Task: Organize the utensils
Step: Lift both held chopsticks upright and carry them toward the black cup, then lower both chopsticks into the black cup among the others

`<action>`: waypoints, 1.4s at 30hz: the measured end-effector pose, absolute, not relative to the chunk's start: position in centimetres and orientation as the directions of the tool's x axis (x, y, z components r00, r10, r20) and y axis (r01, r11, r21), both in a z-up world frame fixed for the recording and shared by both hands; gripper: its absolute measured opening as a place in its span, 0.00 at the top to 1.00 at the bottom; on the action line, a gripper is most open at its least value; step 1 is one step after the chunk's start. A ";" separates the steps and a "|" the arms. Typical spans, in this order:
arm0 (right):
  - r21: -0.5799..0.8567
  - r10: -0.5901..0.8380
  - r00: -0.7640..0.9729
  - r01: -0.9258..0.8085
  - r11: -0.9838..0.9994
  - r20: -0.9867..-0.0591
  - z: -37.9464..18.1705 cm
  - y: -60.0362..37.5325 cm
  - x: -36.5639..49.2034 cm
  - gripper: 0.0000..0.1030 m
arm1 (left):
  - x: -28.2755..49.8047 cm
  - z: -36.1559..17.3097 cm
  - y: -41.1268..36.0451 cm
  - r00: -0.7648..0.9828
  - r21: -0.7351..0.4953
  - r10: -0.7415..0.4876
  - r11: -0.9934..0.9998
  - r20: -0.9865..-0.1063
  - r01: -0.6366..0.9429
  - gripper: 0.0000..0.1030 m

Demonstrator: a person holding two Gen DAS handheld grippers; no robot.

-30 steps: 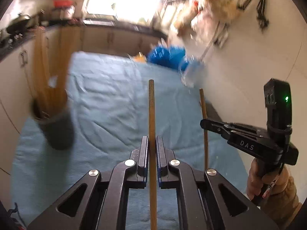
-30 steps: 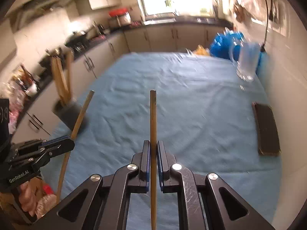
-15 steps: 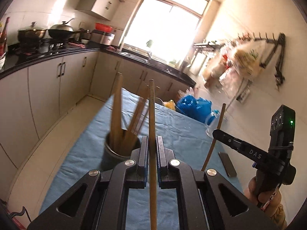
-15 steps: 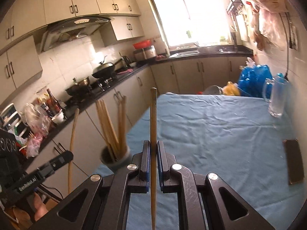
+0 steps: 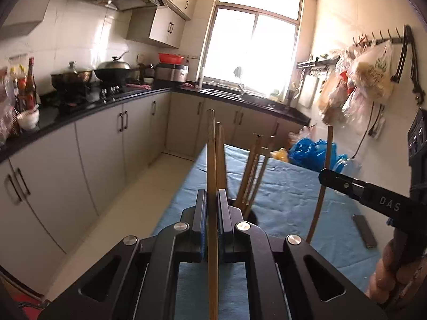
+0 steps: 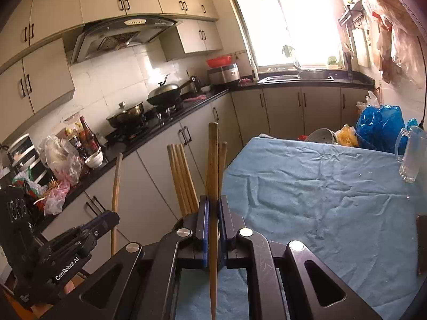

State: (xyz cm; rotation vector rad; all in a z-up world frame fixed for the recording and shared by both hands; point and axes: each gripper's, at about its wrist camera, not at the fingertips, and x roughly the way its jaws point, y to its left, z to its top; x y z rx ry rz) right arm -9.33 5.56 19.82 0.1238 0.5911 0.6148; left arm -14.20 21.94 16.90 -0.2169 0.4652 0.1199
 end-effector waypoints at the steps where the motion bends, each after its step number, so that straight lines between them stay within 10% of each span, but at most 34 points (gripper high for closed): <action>1: 0.279 0.576 0.657 -0.507 0.815 -0.487 19.7 5.6 -9.3 0.92 | -14.2 16.8 21.9 0.885 -0.167 0.077 0.971 -0.459 -0.171 0.94; 42: 0.342 0.567 0.678 -0.452 0.824 -0.468 18.6 1.7 -11.8 0.92 | -15.4 15.9 18.9 0.861 -0.136 0.012 0.986 -0.509 -0.094 0.94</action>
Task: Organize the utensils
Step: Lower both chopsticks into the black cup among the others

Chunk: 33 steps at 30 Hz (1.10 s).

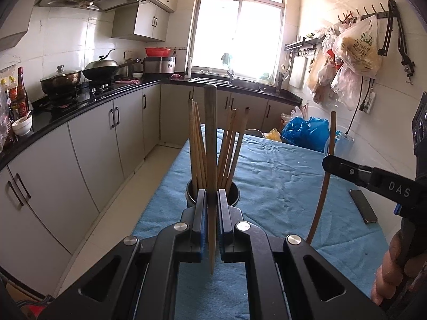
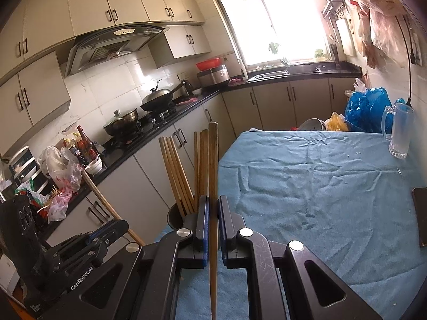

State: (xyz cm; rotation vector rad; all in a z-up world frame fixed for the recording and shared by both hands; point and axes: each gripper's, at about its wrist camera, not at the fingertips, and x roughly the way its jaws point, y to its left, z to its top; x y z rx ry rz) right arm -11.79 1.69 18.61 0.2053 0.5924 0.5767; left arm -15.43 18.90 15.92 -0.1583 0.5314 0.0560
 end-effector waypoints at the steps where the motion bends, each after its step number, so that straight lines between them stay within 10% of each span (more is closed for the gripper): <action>1: 0.345 0.567 0.678 -0.450 0.824 -0.468 18.5 1.6 -11.8 0.92 | -15.5 16.0 19.0 0.861 -0.147 0.001 0.985 -0.508 -0.088 0.94; 33: 0.343 0.573 0.685 -0.460 0.819 -0.450 20.0 2.9 -9.1 0.92 | -13.7 23.4 24.0 0.916 -0.199 -0.086 0.980 -0.392 0.007 0.94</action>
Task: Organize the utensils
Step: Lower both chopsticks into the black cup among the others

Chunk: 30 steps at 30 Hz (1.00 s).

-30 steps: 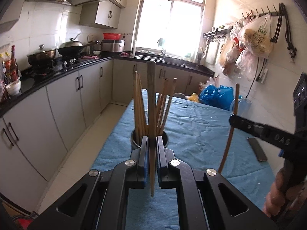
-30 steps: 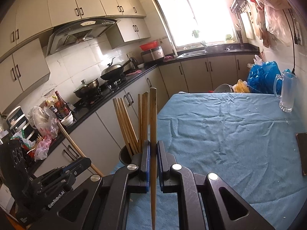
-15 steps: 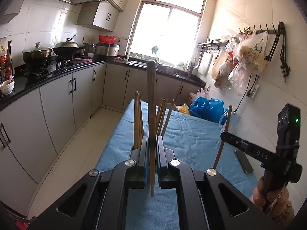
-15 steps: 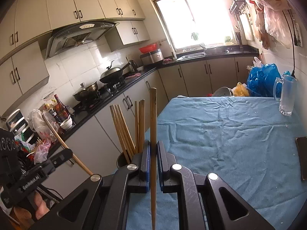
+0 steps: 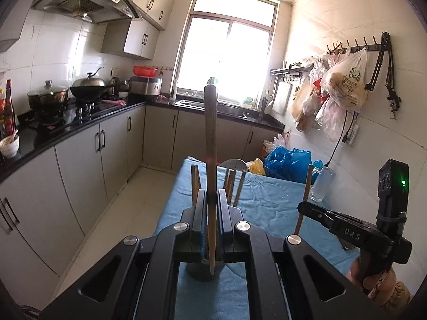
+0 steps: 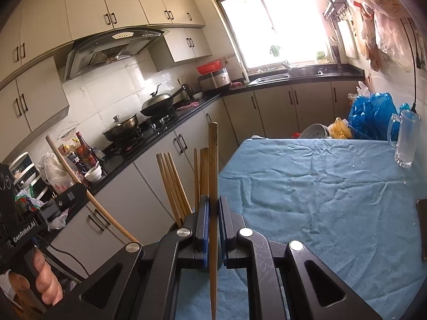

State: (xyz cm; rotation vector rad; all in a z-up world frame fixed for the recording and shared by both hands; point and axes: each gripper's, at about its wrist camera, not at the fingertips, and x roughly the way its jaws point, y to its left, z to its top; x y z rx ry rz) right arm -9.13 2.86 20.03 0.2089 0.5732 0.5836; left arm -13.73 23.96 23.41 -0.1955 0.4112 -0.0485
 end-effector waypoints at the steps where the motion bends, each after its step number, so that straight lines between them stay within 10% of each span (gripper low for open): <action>1: 0.339 0.573 0.686 -0.463 0.819 -0.448 20.2 3.0 -9.0 0.92 | -13.5 23.7 24.0 0.918 -0.194 -0.084 0.981 -0.389 0.007 0.94; 30: 0.280 0.523 0.806 -0.452 0.847 -0.279 24.9 9.9 -5.0 0.92 | -6.4 22.7 23.4 0.891 -0.172 -0.090 0.985 -0.445 0.014 0.94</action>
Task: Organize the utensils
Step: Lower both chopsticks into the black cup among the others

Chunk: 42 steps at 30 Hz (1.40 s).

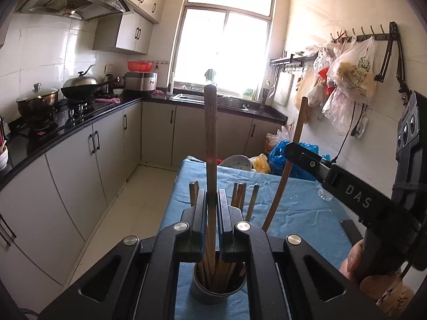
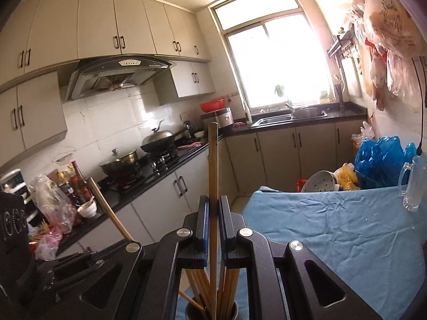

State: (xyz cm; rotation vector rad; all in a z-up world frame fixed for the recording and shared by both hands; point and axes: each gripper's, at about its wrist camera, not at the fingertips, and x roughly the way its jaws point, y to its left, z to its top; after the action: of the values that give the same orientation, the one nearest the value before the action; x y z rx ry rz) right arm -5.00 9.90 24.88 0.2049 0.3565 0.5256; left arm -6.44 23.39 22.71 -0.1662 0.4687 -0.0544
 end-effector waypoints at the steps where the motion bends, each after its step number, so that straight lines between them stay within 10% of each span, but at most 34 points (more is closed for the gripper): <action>1: 0.275 0.516 0.808 -0.447 0.851 -0.284 24.6 10.2 -4.8 0.92 | -6.2 22.4 23.5 0.887 -0.175 -0.091 0.985 -0.452 0.011 0.94; 42: 0.289 0.494 0.729 -0.401 0.869 -0.474 16.3 11.2 -2.2 0.92 | -4.0 15.6 23.4 0.805 -0.202 -0.107 0.979 -0.583 -0.016 0.94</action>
State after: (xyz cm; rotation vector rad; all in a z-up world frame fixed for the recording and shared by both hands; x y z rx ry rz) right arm -2.24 11.17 16.27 0.1715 0.5695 0.4955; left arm -4.02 23.37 15.57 -0.2018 0.6340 -0.0494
